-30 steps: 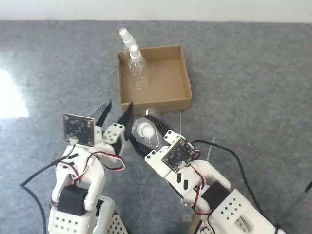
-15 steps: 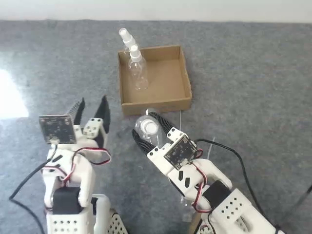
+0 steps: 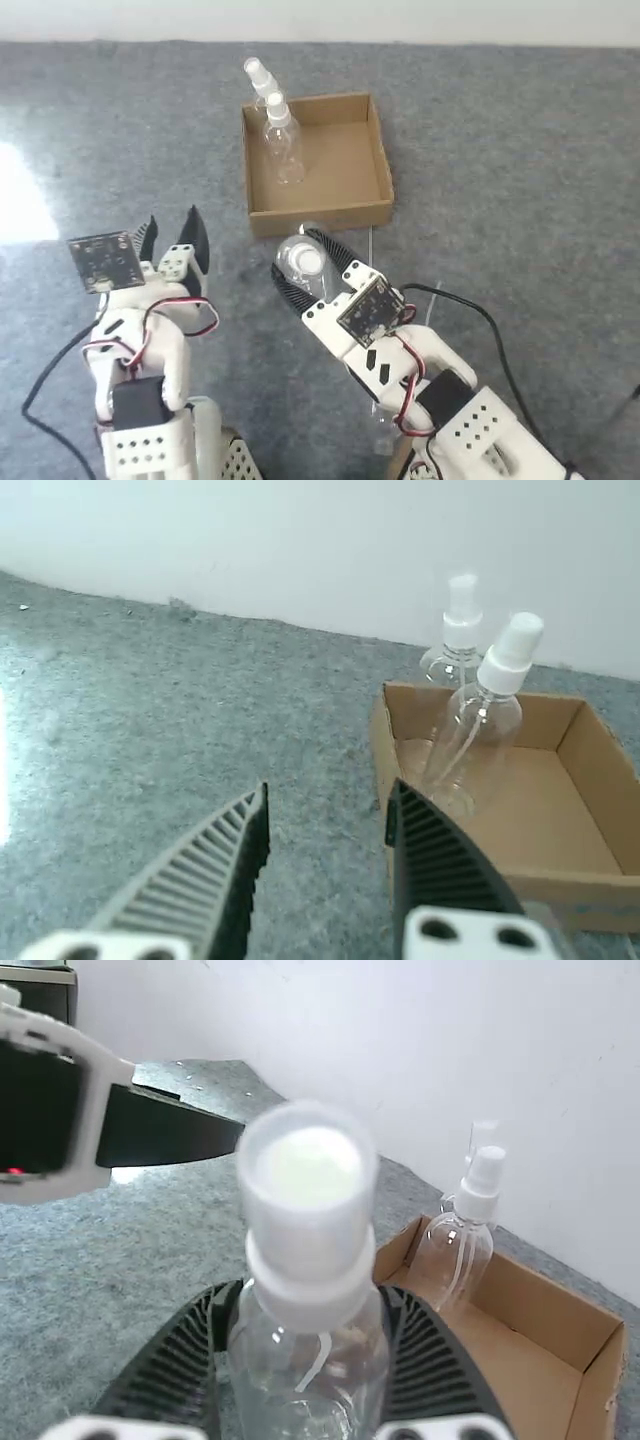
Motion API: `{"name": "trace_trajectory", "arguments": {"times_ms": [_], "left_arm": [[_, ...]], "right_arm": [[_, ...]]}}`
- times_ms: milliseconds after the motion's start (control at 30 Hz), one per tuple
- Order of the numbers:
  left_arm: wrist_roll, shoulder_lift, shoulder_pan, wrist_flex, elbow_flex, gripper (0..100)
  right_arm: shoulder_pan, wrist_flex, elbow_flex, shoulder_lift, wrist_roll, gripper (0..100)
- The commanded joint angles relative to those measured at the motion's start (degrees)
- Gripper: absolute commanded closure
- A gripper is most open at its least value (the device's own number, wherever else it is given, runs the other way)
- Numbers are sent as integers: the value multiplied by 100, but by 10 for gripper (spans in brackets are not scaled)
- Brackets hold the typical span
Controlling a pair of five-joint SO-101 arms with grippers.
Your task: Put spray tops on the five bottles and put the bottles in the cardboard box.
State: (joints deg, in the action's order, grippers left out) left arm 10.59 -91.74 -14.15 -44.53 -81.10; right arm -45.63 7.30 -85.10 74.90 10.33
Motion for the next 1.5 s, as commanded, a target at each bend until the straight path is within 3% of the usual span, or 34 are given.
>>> {"name": "trace_trajectory", "arguments": {"times_ms": [0, 167, 433, 700, 1467], "left_arm": [[132, 35, -264, 519, -127, 819], [141, 35, -589, 1591, -716, 819], [149, 35, -624, 1609, -769, 819], [141, 35, -642, 1618, -831, 819], [132, 35, -651, 1618, -831, 819]], "right_arm": [[75, 295, 580, -57, -62, 991], [75, 716, 879, -57, -114, 991], [110, 1516, 1723, -57, -211, 991], [127, 1604, 2488, -171, -202, 991], [699, 1534, 5565, -4031, -246, 991]]}}
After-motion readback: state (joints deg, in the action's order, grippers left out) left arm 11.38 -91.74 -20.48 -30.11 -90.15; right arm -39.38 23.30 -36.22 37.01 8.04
